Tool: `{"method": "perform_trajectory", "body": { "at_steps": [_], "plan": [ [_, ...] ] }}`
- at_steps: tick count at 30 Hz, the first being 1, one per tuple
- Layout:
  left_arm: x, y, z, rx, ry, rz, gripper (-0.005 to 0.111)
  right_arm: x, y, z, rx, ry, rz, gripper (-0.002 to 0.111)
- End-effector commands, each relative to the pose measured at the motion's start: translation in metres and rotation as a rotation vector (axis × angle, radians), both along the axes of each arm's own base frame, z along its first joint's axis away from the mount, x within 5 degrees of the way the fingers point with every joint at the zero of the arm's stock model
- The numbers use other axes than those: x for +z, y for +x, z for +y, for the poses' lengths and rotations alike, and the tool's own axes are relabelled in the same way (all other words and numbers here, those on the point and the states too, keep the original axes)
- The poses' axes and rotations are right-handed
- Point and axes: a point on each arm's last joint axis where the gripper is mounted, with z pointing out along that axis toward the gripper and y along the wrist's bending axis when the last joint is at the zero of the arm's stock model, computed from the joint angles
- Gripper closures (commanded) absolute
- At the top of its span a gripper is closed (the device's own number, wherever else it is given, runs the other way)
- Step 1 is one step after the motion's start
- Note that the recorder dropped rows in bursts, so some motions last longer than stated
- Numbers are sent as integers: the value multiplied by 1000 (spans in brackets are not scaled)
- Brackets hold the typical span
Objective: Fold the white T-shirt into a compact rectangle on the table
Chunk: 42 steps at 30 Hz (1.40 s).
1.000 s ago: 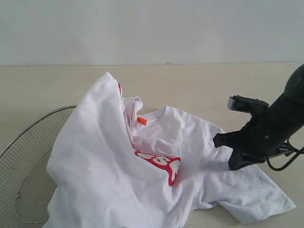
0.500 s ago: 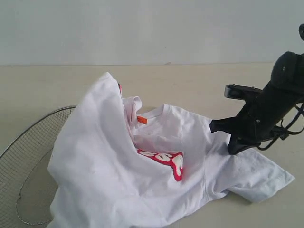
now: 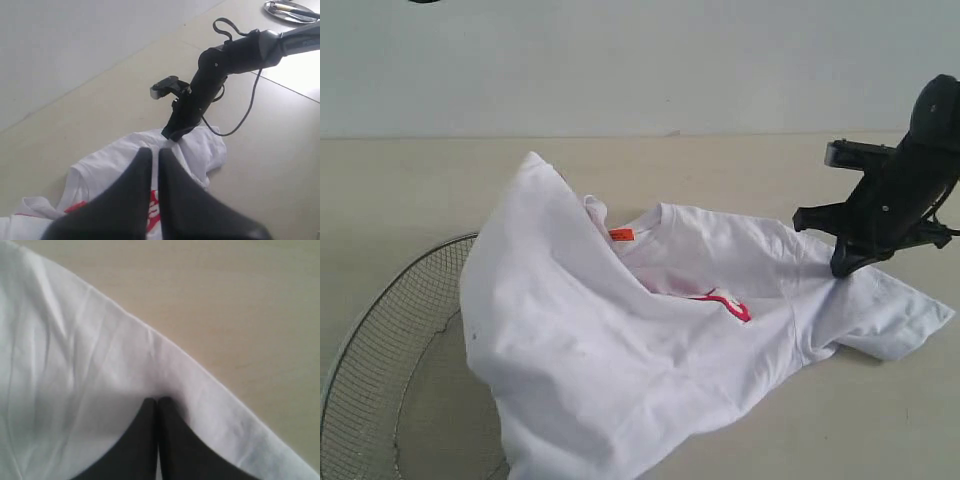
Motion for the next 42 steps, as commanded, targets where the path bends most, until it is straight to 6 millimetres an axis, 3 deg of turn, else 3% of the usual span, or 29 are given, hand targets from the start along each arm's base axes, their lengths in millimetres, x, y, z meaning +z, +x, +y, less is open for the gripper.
{"method": "perform_trajectory", "body": {
  "at_steps": [1,5,9,10,12,15,22,26,31,42],
  "plan": [
    [-2,-1,7,61,70,32,102,-3,5,-5,7,-9,-5,108],
    [-35,11,29,285,298,102,96,2,5,-3,12,18,-23,108],
    [-75,19,57,584,402,306,36,31,5,5,44,89,-108,108],
    [-84,22,65,638,444,339,35,42,4,6,44,102,-139,108],
    [-103,31,77,685,505,402,45,66,1,11,53,141,-198,108],
    [-124,40,80,708,522,501,54,96,-8,20,96,202,-234,108],
    [-153,53,90,755,584,633,54,127,-28,51,178,221,-316,108],
    [-170,55,90,744,620,676,51,128,-45,64,211,227,-347,108],
    [-190,50,90,728,632,707,44,113,-59,69,236,255,-325,108],
    [-215,54,85,715,602,761,45,104,-68,76,268,334,-298,108]
  ]
}}
